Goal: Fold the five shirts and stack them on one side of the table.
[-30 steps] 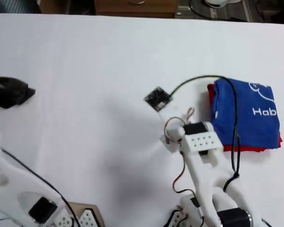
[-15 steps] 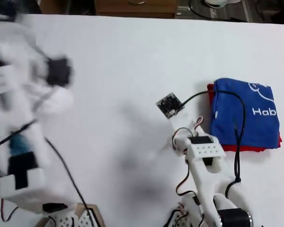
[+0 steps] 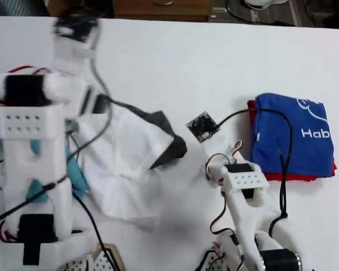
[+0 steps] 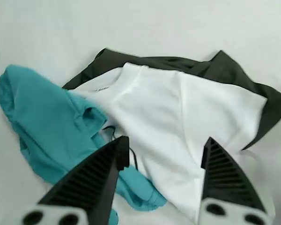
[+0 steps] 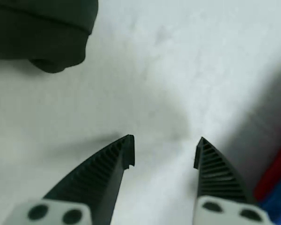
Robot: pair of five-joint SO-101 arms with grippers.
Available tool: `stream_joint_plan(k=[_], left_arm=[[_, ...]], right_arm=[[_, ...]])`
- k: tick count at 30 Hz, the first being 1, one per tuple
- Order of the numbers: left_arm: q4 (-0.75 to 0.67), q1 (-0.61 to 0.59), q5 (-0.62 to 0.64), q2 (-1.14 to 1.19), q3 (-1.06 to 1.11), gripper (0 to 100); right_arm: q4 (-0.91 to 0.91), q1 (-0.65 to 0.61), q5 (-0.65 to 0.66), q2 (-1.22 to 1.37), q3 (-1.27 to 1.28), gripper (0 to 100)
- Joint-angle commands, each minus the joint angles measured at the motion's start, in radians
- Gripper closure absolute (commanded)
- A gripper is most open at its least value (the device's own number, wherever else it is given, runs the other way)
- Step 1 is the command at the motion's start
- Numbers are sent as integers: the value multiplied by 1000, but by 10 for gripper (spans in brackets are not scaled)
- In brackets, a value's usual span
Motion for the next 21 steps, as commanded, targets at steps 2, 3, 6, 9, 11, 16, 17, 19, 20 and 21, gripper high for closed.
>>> stream_joint_plan(k=[2, 3, 6, 9, 11, 16, 17, 19, 20, 21], left_arm=[[-91, -172, -100, -40, 128, 730], [-133, -209, -127, -40, 186, 730], [-276, -304, -175, -40, 390, 730], [-430, -365, -195, -40, 576, 730], [-534, -393, -192, -40, 671, 730], [-740, -446, -196, -40, 832, 730], [-773, -466, -198, -40, 854, 731], [-835, -514, -198, -38, 886, 748], [-862, -539, -201, -38, 900, 768], [-893, -563, -218, -38, 915, 798]], right_arm=[[-24, 7, -11, -31, -6, 786], [-21, 5, -11, -31, -6, 786], [5, -21, 0, -41, -11, 785], [108, -119, 0, -42, -52, 784], [162, -200, -2, -42, -83, 784], [274, -407, -3, -38, -180, 784], [292, -440, -3, -35, -201, 784], [312, -490, -5, -33, -235, 784], [315, -503, -6, -33, -249, 785], [315, -509, -8, -33, -258, 785]])
